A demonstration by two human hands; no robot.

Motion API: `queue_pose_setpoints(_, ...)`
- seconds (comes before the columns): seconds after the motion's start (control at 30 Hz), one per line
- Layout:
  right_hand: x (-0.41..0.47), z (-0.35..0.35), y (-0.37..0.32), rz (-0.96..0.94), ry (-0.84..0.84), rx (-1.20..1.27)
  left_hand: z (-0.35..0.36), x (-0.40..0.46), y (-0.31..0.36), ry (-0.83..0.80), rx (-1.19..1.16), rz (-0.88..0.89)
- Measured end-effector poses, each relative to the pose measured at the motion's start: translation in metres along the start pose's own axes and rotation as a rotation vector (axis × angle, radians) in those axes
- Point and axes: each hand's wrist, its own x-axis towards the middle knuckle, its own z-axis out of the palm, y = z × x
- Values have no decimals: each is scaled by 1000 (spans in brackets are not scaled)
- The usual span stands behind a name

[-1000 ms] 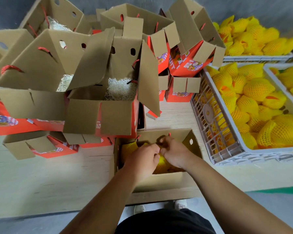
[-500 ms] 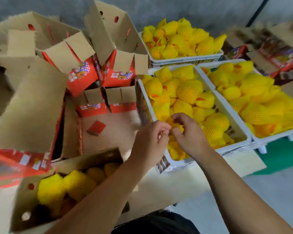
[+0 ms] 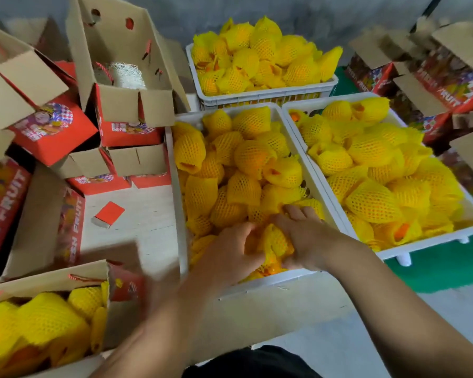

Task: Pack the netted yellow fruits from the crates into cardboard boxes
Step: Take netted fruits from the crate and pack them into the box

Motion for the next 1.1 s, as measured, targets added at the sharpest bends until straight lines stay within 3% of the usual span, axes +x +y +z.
queue_pose_setpoints(0.1, -1, 2, 16, -50, -30, 85, -4, 5, 8, -111, 259, 115)
queue_pose_setpoints(0.2, 4, -3, 25, -87, -23, 28, 5, 18, 16, -163, 278, 12)
queue_pose_setpoints(0.33, 8, 5, 23, -142, 171, -96, 25, 28, 19, -206, 381, -121)
queue_pose_setpoints(0.5, 8, 27, 40, -240, 311, 112, 29, 31, 19, -251, 421, -184)
queue_pose_setpoints(0.63, 5, 35, 54, -265, 462, 422, 21, 24, 18, -131, 162, -79)
queue_pose_setpoints(0.73, 4, 42, 53, -221, 489, 648, 17, 17, 21, 10, -7, -94)
queue_pose_setpoints(0.9, 7, 40, 46, -210, 590, 1005, 5, 8, 18, 160, -397, -242)
queue_pose_setpoints(1.0, 11, 33, 35, -182, 606, 1256, -3, 9, 24, 324, -852, -405)
queue_pose_setpoints(1.1, 11, 29, 22, -225, 539, 1408, -11, 13, 30, 308, -1268, -596)
